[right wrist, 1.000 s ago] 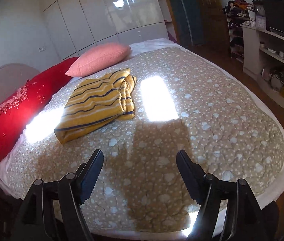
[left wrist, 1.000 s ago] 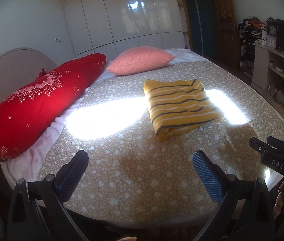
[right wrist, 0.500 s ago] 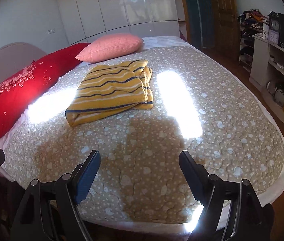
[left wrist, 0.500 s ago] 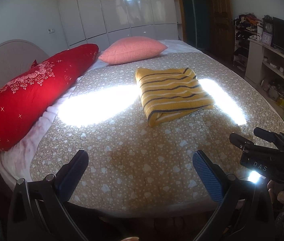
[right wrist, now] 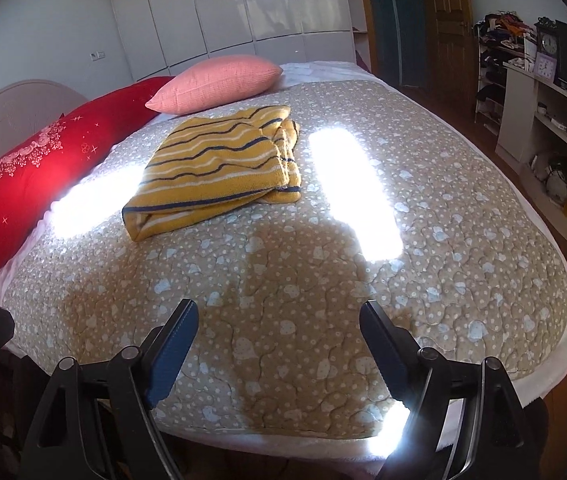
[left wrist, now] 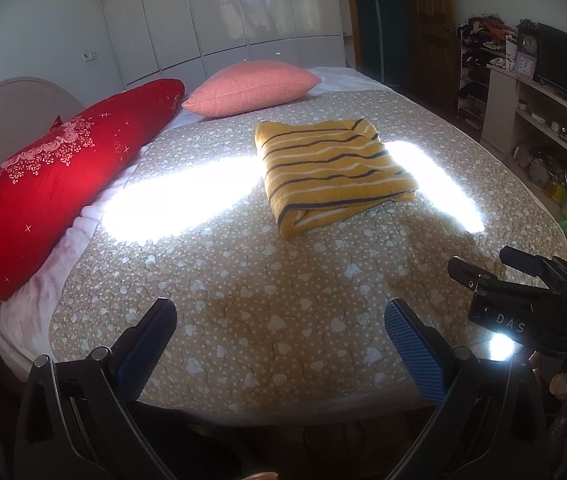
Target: Fold small clothes
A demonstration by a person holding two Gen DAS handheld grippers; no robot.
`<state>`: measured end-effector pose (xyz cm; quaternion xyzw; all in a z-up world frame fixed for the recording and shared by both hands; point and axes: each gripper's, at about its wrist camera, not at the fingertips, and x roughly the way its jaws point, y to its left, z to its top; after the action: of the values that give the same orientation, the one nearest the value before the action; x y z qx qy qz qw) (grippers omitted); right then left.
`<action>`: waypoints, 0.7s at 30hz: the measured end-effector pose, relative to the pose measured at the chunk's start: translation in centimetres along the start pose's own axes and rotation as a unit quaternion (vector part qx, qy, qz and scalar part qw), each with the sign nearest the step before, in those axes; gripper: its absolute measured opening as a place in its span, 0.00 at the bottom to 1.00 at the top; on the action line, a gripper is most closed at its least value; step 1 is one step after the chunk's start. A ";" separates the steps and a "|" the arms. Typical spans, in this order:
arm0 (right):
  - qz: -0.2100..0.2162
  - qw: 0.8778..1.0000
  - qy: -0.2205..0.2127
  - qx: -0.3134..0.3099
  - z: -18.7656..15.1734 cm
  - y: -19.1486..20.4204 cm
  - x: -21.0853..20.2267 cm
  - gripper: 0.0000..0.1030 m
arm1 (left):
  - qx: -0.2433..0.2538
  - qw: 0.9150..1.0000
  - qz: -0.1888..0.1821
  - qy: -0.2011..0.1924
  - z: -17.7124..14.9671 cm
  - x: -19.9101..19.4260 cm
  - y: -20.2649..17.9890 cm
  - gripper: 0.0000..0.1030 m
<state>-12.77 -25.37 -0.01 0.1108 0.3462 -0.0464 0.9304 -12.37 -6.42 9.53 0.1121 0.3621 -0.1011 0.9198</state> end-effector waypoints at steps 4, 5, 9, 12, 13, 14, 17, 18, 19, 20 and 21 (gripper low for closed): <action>-0.001 1.000 0.007 -0.005 -0.2 0.2 0.3 0.84 | -0.004 1.000 -0.005 0.009 -0.2 0.4 0.0 1.00; -0.001 1.000 0.009 -0.007 -0.2 0.3 0.5 0.84 | -0.005 1.000 -0.007 0.012 -0.2 0.6 0.1 1.00; -0.003 1.000 0.016 -0.014 -0.5 0.6 0.9 0.85 | -0.011 1.000 -0.011 0.026 -0.6 1.3 0.4 1.00; -0.004 1.000 0.023 -0.020 -0.7 0.9 1.2 0.85 | -0.018 0.999 -0.014 0.035 -0.8 1.7 0.7 1.00; -0.004 0.999 0.025 -0.021 -0.8 1.1 1.3 0.85 | -0.020 0.999 -0.015 0.036 -0.9 1.8 0.8 1.00; -0.003 0.999 0.027 -0.023 -0.9 1.2 1.4 0.85 | -0.021 0.999 -0.015 0.037 -0.9 1.8 0.9 1.00; -0.002 0.999 0.035 -0.027 -1.5 1.6 1.7 0.86 | -0.026 0.999 -0.016 0.041 -1.1 2.0 1.0 1.00; -0.001 0.999 0.038 -0.028 -1.7 1.8 1.9 0.86 | -0.028 0.998 -0.020 0.045 -1.2 2.1 1.0 1.00; 0.000 0.999 0.042 -0.029 -1.9 1.9 2.0 0.86 | -0.030 0.998 -0.025 0.049 -1.3 2.3 1.0 1.00; 0.002 0.998 0.046 -0.031 -2.1 2.1 2.2 0.86 | -0.031 0.998 -0.028 0.055 -1.4 2.5 0.9 1.00; 0.004 0.998 0.050 -0.033 -2.3 2.3 2.4 0.86 | -0.030 0.997 -0.030 0.060 -1.5 2.7 0.8 1.00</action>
<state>-12.06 -22.60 -2.86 0.0835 0.3931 -0.0252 0.9154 -11.24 -5.50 6.72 0.0792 0.4229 -0.1111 0.8958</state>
